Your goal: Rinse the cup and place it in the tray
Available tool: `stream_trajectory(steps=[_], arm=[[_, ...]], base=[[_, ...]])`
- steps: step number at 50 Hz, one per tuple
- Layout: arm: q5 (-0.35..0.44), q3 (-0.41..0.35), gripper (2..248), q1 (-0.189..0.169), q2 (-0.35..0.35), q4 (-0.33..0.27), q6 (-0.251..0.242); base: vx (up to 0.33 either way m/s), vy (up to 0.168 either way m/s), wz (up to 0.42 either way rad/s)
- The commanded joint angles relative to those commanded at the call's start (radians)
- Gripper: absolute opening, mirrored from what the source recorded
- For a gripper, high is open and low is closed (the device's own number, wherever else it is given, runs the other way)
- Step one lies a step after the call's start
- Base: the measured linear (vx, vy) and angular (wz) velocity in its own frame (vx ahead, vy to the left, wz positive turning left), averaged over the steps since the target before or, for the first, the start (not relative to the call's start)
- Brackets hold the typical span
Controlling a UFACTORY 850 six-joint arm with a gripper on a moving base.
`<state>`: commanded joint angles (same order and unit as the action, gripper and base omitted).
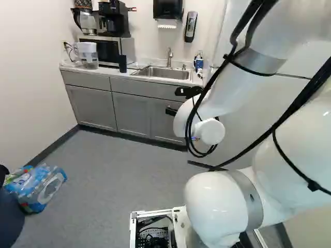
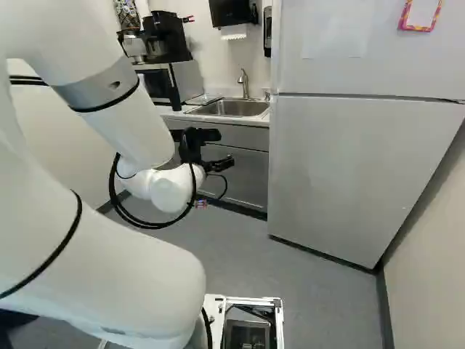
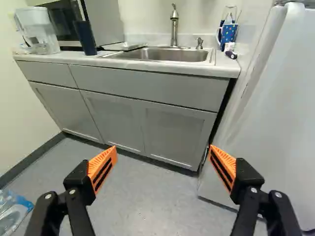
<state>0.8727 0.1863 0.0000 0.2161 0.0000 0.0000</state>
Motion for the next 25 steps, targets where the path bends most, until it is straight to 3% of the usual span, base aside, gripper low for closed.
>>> stream_trajectory(steps=[25], arm=[[0.0,0.08,247,0.0,-0.019,0.0,0.0]], base=[[0.0,0.0,0.0]])
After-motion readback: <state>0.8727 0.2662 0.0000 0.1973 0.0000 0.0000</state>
